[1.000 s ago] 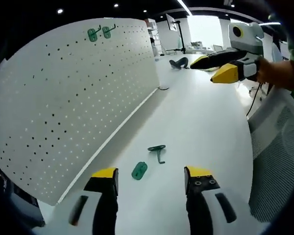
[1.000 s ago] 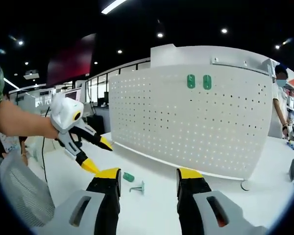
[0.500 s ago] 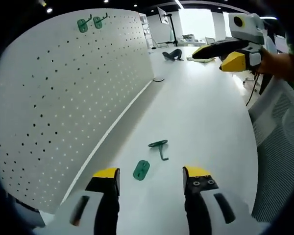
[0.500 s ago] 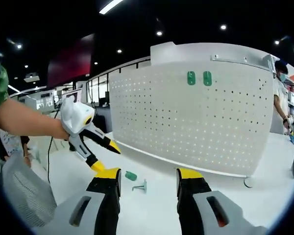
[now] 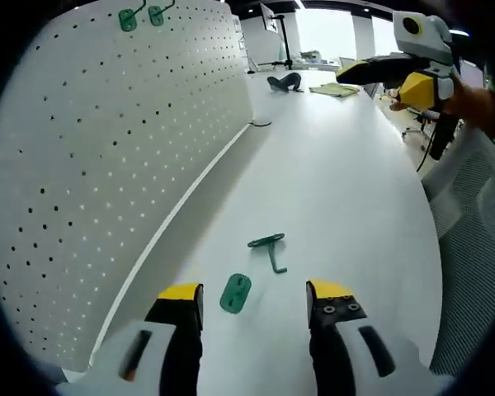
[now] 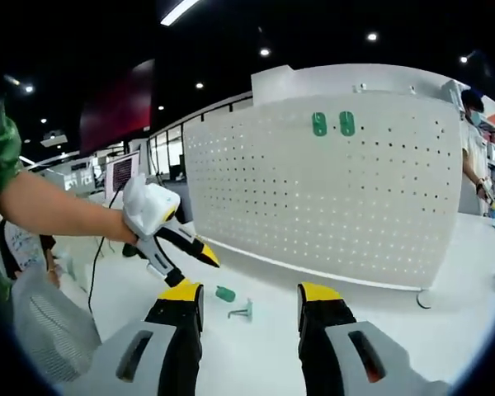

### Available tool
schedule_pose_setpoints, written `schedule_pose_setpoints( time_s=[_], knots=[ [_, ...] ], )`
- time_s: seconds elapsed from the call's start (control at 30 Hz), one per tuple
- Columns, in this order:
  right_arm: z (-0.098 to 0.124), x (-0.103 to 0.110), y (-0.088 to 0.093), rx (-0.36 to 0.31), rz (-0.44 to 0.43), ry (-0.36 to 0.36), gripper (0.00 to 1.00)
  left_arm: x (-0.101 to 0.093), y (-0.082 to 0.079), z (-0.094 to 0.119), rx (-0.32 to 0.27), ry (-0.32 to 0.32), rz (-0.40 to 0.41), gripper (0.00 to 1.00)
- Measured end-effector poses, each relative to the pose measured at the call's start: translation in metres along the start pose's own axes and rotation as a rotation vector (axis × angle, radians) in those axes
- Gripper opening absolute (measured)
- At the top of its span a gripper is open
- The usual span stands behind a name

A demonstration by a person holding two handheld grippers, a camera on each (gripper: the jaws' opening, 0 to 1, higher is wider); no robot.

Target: Insert the hook assembly into the mounting plate slot until the hook locks in place.

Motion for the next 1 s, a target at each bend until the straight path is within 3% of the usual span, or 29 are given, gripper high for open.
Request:
schedule_pose_setpoints(
  time_s=[0.43, 1.0],
  knots=[
    [0.005, -0.004, 0.010, 0.040, -0.010, -0.056, 0.55, 0.001, 0.006, -0.015, 0.031, 0.037, 0.002, 0.51],
    [0.005, 0.007, 0.022, 0.099, 0.023, -0.176, 0.67, 0.007, 0.012, -0.024, 0.060, 0.048, -0.006, 0.47]
  ],
)
Point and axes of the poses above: the point that each gripper's makers call its tool centre point, and the gripper's own axes: z roughly backward along the fingers, x roughly to its left, y roughly out of its underside, the point moved 4 cm from there along z, roughly backward along the fingers, and after that the axes turned 1 degree about -y, right-handed, at the moved point
